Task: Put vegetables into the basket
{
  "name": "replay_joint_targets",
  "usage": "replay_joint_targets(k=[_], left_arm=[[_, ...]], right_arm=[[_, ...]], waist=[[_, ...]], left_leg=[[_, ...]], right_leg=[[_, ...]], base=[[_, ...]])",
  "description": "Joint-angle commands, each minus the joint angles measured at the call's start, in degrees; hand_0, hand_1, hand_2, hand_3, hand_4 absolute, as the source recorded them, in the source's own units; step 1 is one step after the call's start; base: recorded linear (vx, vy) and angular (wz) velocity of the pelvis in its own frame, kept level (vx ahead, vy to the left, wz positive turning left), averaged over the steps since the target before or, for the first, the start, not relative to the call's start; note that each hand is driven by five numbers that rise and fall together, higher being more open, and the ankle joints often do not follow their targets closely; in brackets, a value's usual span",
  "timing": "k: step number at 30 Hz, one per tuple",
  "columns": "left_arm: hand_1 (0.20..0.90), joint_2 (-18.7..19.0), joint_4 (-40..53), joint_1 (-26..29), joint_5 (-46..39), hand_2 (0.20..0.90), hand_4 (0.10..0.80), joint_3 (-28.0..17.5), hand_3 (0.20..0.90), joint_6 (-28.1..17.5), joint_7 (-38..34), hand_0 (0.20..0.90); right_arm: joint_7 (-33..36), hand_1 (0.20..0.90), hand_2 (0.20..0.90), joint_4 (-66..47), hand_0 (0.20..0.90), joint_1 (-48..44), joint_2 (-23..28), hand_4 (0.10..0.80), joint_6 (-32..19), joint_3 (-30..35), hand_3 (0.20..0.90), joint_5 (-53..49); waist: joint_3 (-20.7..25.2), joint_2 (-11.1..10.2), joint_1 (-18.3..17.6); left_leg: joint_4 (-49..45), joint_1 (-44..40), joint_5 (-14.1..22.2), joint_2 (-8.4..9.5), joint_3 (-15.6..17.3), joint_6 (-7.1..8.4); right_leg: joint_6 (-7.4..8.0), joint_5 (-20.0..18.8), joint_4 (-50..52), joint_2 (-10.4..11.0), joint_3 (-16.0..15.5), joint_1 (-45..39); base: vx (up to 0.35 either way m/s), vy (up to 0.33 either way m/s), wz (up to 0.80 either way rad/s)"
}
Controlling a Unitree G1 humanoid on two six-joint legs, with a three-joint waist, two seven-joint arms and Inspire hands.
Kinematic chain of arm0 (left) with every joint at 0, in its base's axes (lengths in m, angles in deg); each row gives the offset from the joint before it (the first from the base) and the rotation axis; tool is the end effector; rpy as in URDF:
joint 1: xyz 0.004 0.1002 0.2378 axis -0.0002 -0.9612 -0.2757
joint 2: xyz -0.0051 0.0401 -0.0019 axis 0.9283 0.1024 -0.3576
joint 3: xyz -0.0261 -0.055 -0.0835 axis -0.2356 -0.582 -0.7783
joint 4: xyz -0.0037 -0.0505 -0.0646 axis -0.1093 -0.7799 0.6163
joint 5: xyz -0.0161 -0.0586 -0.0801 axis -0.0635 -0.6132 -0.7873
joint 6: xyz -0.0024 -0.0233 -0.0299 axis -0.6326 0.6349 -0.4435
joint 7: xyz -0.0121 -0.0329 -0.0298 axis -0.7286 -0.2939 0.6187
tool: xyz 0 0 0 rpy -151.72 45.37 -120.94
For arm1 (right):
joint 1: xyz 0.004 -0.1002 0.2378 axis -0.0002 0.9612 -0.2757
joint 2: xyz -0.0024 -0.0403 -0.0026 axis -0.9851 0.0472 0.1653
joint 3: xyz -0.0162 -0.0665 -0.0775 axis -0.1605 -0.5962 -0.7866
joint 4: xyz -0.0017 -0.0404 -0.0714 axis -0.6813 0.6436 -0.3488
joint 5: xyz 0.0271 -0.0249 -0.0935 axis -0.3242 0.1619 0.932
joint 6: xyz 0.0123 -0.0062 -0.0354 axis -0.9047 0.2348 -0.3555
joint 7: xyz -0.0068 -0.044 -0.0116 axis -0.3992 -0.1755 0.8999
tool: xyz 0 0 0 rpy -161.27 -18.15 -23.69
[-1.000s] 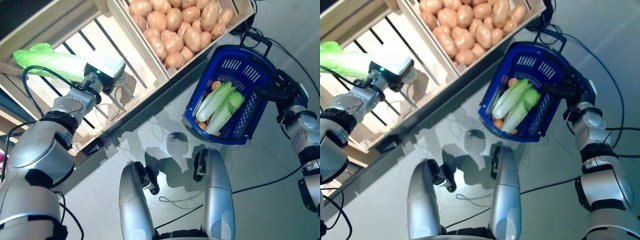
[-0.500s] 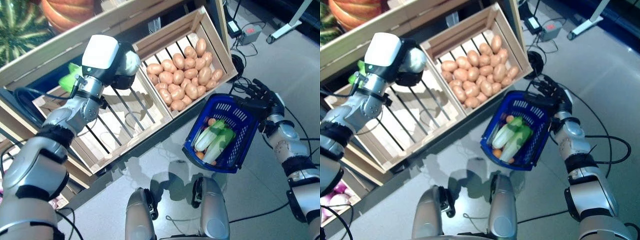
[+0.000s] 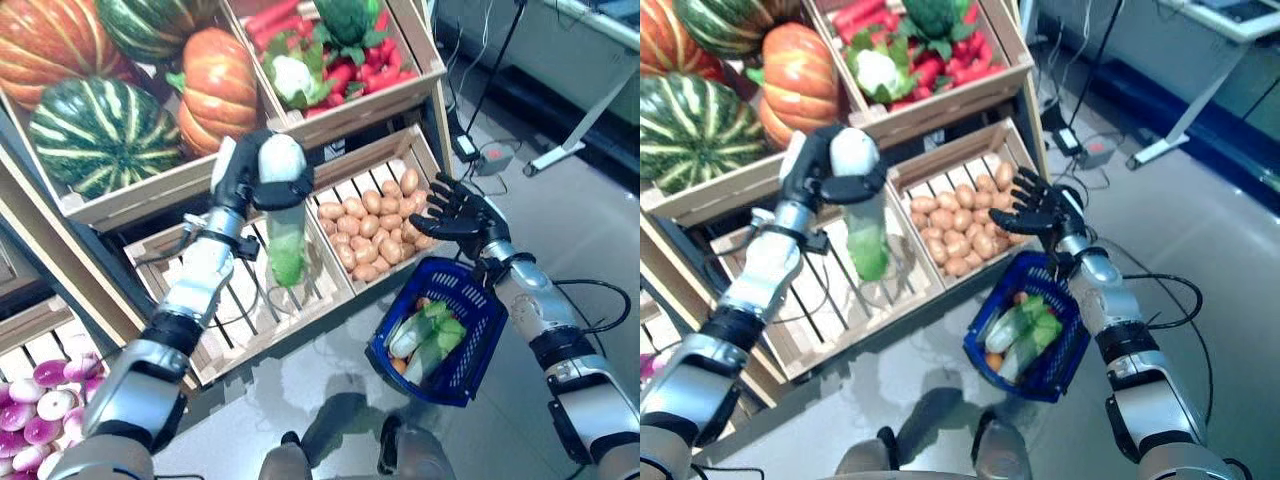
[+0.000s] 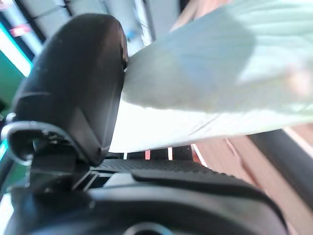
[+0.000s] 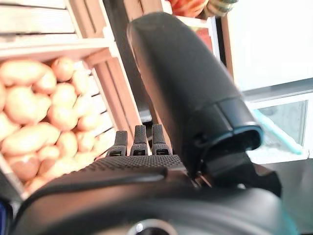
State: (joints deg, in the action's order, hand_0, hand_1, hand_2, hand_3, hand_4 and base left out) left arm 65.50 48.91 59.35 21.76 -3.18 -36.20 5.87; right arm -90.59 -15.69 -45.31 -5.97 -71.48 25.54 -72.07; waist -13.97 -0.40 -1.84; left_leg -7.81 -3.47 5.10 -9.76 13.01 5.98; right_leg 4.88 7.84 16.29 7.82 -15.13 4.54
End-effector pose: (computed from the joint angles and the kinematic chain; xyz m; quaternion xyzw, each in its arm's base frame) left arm 0.3115 0.1958 0.1313 0.1138 -0.1890 -0.0758 0.9724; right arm 0.3105 -0.2257 0.1052 0.0767 0.0087 0.0985 0.9921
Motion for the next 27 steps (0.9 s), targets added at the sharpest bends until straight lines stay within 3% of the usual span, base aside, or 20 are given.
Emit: replay_joint_targets(k=[1, 10, 27], left_arm=[[0.3, -0.8, 7.0, -0.8, -3.8, 0.3, 0.4, -2.5, 0.3, -2.9, 1.8, 0.3], [0.3, -2.5, 13.0, -3.2, 0.1, 0.3, 0.4, -1.6, 0.3, -0.3, 2.0, 0.3], [0.3, -6.9, 17.3, -4.9, -1.8, 0.3, 0.4, 2.1, 0.3, 1.3, 6.2, 0.3]], right_arm=[[-2.1, 0.9, 0.9, -3.7, 0.9, 1.1, -2.2, 0.8, -2.1, -0.7, 0.9, 0.5], [-7.7, 0.9, 0.9, -7.8, 0.9, 0.8, -3.0, 0.8, 5.1, -2.8, 0.9, -0.4], [-12.4, 0.9, 0.9, -11.0, 0.9, -0.2, -6.9, 0.8, 10.4, -7.2, 0.9, -2.8]], waist=[[11.8, -2.0, 0.5], [13.1, -2.2, 1.1], [13.2, -2.5, 1.3]], left_leg=[[1.3, 2.4, -1.3, 4.29, -1.6, -1.17], [7.2, -0.7, -2.4, 5.61, -2.3, -1.96], [10.3, -3.0, -2.8, 6.53, -3.1, -2.51]], right_leg=[[1.28, -4.7, -12.2, 0.0, 1.8, -7.4], [1.43, -7.1, -17.5, -1.3, 2.6, -9.9], [1.31, -7.8, -19.5, -2.2, 3.6, -11.4]], base=[[0.027, -0.004, -0.03], [0.013, -0.002, 0.02], [0.01, 0.001, 0.02]])
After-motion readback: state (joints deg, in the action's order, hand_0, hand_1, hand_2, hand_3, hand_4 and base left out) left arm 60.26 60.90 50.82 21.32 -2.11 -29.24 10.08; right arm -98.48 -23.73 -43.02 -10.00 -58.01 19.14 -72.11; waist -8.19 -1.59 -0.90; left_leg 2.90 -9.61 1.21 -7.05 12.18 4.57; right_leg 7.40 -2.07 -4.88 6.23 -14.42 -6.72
